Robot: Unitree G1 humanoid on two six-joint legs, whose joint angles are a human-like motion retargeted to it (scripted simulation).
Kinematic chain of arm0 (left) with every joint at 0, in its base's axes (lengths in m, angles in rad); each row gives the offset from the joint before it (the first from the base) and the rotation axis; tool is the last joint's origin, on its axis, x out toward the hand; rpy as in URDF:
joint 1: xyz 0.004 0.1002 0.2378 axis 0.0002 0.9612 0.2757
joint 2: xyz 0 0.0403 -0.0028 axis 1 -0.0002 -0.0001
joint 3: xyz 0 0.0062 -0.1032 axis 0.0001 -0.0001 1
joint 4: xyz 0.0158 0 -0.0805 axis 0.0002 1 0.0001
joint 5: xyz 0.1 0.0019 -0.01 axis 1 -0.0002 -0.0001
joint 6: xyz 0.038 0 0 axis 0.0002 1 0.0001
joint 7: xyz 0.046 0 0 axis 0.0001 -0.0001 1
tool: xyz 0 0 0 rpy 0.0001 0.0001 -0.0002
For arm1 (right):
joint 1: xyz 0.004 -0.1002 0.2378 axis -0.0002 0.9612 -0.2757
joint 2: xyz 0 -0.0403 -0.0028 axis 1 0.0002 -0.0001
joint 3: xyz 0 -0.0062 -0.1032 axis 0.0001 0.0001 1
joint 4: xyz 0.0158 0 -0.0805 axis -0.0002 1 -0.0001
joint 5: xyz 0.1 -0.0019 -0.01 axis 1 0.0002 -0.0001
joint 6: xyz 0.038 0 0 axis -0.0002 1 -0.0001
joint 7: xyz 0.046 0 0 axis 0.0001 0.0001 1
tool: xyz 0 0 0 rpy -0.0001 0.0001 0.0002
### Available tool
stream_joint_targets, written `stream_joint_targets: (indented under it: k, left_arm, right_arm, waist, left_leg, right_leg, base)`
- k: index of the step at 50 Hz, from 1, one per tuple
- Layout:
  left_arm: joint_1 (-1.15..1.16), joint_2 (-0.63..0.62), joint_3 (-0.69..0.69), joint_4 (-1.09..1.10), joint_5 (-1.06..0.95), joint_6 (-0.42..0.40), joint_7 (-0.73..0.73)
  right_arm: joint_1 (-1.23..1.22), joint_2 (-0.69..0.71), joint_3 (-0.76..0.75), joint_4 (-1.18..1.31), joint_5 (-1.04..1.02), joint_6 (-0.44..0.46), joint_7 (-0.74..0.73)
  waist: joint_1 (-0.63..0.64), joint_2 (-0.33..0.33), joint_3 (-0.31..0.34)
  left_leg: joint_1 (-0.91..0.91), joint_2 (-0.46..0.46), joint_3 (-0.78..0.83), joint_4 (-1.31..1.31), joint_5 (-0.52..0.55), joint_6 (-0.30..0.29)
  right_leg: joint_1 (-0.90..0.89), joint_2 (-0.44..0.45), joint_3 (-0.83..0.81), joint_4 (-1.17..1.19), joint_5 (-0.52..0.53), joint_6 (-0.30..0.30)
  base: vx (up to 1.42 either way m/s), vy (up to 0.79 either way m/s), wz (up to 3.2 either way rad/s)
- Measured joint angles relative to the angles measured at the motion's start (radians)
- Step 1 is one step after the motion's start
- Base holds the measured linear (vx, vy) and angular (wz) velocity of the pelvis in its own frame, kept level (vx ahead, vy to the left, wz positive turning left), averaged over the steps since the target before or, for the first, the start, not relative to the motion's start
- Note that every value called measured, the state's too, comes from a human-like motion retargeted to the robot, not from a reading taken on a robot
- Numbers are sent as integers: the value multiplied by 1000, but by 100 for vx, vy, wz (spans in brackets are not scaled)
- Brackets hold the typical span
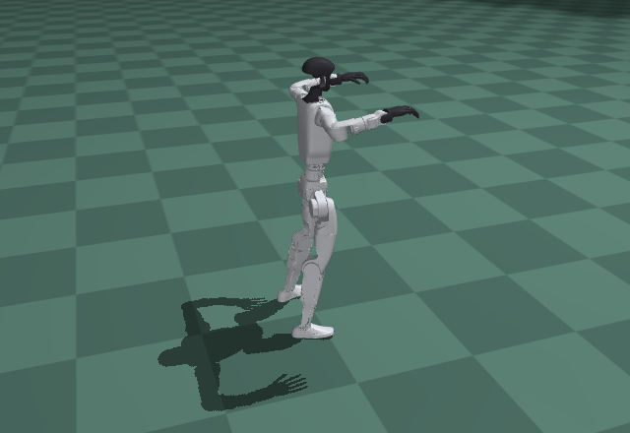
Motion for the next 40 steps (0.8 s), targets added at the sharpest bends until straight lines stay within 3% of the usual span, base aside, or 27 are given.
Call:
stream_joint_targets:
  k: [13,18,22,29,36,40]
  left_arm:
    - [-22,0,-22,-7,-7,-7,12]
    - [-53,-32,-56,-20,-48,-44,99]
    - [-122,-120,-130,-55,-192,-82,197]
    - [-256,-394,-303,-169,-616,-133,243]
    - [-190,-804,-388,-318,-1106,-116,135]
    - [-126,-1100,-451,-379,-1448,-88,78]
  right_arm:
    - [-26,-2,18,-1,4,-8,-18]
    - [-59,26,49,-15,-3,-41,-124]
    - [-145,85,120,-49,-9,-59,-257]
    - [-414,290,356,-125,30,-49,-411]
    - [-704,700,533,-189,181,-43,-467]
    - [-827,943,608,-219,333,-54,-496]
  waist:
    - [-5,-3,-6]
    - [-3,-9,-8]
    - [6,-21,-8]
    - [51,-54,15]
    - [110,-82,47]
    - [164,-103,78]
  left_leg:
    - [-4,1,-4,-1,2,0]
    - [-16,-2,-10,7,1,3]
    - [-30,-5,-17,10,4,4]
    - [-43,-12,-31,5,7,11]
    - [-52,-19,-56,-3,-1,26]
    - [-56,-22,-81,-3,-4,35]
  right_leg:
    - [-1,1,-4,0,-3,1]
    - [-4,-2,-8,-4,-5,3]
    - [-10,-5,-15,-8,-6,1]
    - [-14,-9,-29,-13,-5,-16]
    - [-17,-14,-48,0,-18,-41]
    - [-26,-21,-64,40,-29,-63]
  base:
    - [0,0,0]
    - [0,0,0]
    - [0,0,0]
    - [0,0,0]
    - [1,1,3]
    - [5,4,30]
